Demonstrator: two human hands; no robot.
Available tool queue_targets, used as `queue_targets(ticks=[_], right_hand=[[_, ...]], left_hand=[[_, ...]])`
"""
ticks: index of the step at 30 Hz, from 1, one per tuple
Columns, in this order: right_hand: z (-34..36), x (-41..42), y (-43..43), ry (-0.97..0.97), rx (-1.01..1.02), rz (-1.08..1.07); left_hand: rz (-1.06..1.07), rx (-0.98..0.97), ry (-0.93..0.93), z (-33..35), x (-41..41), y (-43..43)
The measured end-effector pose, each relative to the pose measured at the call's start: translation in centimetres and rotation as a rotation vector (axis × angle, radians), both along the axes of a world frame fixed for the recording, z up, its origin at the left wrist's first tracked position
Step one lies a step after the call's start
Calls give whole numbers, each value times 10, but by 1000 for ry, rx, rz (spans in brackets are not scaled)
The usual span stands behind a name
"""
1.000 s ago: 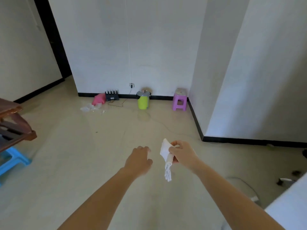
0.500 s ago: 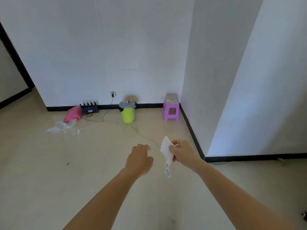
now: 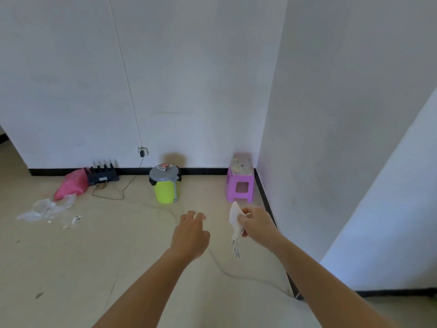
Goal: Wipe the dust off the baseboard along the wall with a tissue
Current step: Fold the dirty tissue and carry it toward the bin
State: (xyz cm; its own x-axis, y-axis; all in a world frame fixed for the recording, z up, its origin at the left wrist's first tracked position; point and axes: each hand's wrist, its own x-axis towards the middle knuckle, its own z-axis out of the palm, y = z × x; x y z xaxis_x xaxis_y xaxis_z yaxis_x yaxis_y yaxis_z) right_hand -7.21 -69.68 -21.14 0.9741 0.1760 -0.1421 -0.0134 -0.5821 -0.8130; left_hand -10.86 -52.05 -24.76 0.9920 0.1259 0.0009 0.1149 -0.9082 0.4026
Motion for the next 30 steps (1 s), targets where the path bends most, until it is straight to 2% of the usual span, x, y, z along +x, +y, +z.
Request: queue_targets(ticks=[8, 17, 23, 30], right_hand=[[-24, 254, 21, 21, -21, -59], [-44, 488, 1, -2, -103, -202], [-99, 660, -26, 38, -123, -191], [-187, 863, -56, 256, -53, -224]], left_hand=[[-54, 26, 35, -19, 258, 29], [-143, 10, 85, -34, 496, 7], [-139, -60, 144, -92, 672, -25], [-2, -128, 281, -179, 860, -55]])
